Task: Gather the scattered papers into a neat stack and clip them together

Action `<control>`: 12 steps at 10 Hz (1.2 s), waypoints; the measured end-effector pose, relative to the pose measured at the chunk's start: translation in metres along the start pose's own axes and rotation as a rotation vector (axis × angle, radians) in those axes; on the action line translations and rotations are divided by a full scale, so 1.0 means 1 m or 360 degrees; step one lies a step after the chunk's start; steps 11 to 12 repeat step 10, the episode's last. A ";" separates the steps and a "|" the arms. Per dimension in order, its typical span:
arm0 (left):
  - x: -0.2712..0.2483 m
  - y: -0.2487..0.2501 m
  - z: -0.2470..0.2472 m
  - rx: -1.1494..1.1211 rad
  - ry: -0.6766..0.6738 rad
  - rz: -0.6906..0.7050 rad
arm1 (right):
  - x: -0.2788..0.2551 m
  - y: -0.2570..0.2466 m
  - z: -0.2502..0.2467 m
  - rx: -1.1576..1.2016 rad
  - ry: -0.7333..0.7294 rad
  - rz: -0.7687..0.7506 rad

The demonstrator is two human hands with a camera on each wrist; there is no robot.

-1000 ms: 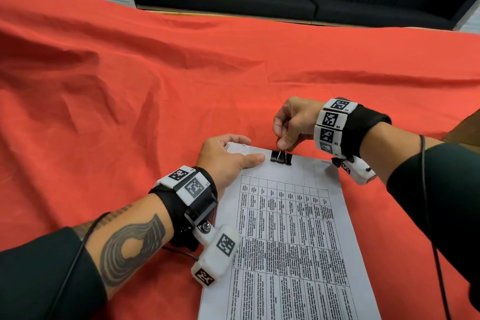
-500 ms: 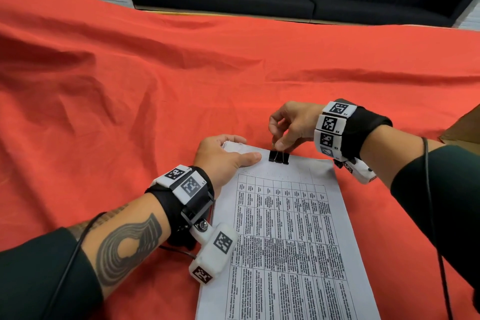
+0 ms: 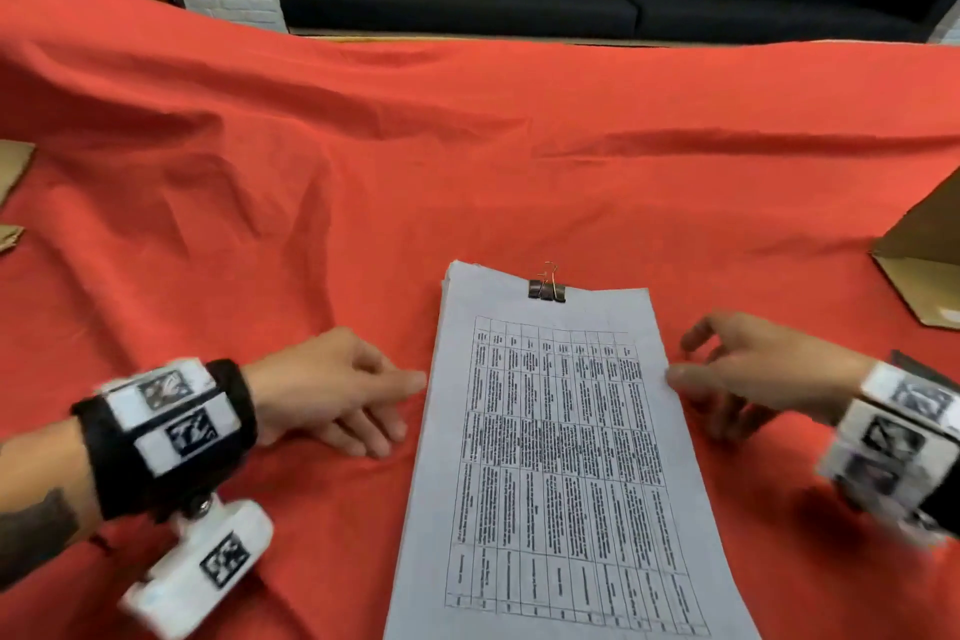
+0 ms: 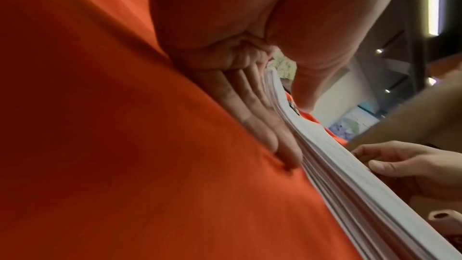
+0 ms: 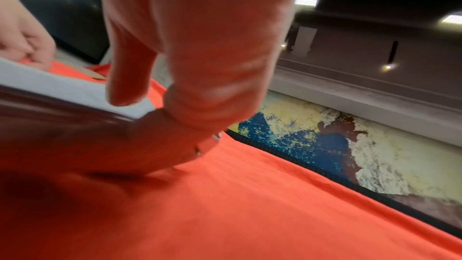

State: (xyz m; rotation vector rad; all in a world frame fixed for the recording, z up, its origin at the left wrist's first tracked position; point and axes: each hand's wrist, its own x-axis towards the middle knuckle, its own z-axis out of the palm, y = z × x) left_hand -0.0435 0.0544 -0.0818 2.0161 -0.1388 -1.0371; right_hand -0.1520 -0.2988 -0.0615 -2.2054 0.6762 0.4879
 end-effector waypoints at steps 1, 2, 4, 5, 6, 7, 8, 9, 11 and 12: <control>-0.032 -0.013 0.022 0.0200 -0.0204 -0.0070 | -0.051 0.019 0.029 0.0027 -0.0164 -0.0038; -0.057 -0.022 0.041 0.0363 -0.0426 -0.0103 | -0.093 0.033 0.049 0.0049 -0.0204 -0.0147; -0.071 -0.030 0.062 0.0368 -0.0328 -0.0022 | -0.106 0.051 0.068 -0.0446 -0.0044 -0.0357; -0.058 -0.025 0.072 0.0381 -0.0076 0.0105 | -0.087 0.041 0.062 -0.0507 0.0025 -0.0404; -0.035 -0.010 0.072 0.0338 0.0140 0.0180 | -0.058 0.029 0.048 -0.0602 0.0070 -0.0372; -0.017 0.006 0.071 0.0326 0.0258 0.0225 | -0.026 0.021 0.035 -0.0661 0.0177 -0.0256; -0.013 0.012 0.073 0.0346 0.0242 0.0211 | -0.016 0.019 0.026 -0.0602 0.0192 -0.0206; -0.028 0.005 0.072 0.0427 0.0127 0.0139 | -0.037 0.025 0.025 -0.0438 0.0116 -0.0249; -0.052 -0.020 0.068 0.0515 0.0051 0.0102 | -0.076 0.055 0.033 -0.0106 -0.0102 -0.0237; -0.052 -0.020 0.068 0.0515 0.0051 0.0102 | -0.076 0.055 0.033 -0.0106 -0.0102 -0.0237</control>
